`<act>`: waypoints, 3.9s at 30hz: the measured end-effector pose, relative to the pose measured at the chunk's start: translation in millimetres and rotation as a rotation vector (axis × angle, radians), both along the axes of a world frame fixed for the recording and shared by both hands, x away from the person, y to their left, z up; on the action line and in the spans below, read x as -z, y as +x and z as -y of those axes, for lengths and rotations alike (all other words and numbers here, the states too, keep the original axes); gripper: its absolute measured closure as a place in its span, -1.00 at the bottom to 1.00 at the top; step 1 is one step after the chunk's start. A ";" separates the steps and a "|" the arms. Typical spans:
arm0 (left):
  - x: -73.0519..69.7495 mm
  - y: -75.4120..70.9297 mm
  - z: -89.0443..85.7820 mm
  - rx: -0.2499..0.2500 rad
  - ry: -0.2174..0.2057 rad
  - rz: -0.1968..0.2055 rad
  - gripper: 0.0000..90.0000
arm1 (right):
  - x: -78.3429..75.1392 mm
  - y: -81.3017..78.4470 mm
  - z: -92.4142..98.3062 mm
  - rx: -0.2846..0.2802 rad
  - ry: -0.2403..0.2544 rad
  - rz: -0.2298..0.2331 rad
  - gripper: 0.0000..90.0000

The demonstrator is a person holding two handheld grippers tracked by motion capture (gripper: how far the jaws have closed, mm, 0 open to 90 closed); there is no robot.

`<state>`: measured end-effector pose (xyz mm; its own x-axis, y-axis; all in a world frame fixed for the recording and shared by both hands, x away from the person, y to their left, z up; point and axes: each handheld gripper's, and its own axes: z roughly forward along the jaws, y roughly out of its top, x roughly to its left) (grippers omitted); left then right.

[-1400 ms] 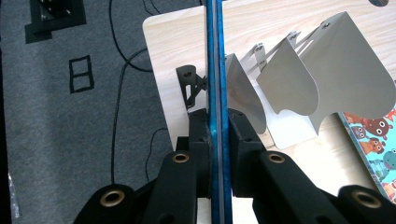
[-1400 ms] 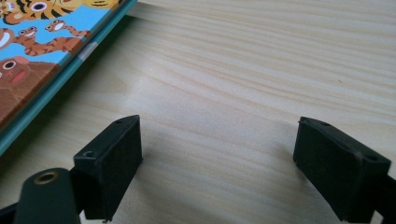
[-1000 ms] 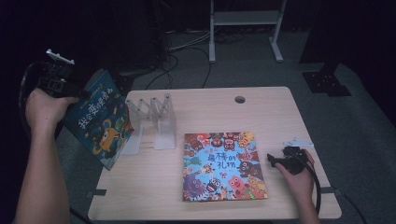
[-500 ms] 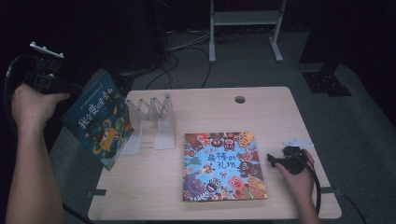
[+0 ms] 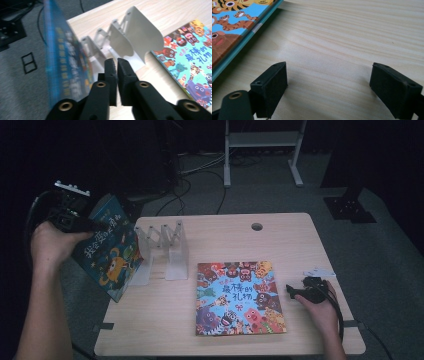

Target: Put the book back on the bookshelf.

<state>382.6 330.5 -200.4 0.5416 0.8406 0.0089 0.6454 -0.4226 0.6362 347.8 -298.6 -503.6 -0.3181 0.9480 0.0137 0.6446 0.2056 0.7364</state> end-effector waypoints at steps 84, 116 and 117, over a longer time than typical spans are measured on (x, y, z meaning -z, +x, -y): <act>255.3 -43.5 165.7 0.535 -0.054 -0.091 -0.38 | -28.1 16.7 -70.0 -0.237 0.111 -0.014 -0.33; 247.0 -49.1 173.9 0.414 -0.088 -0.016 -0.84 | -30.5 56.0 -79.1 -0.326 0.099 -0.091 -0.52; 246.4 -48.1 171.6 0.407 -0.090 -0.016 -0.84 | -30.6 56.7 -81.2 -0.329 0.100 -0.091 -0.53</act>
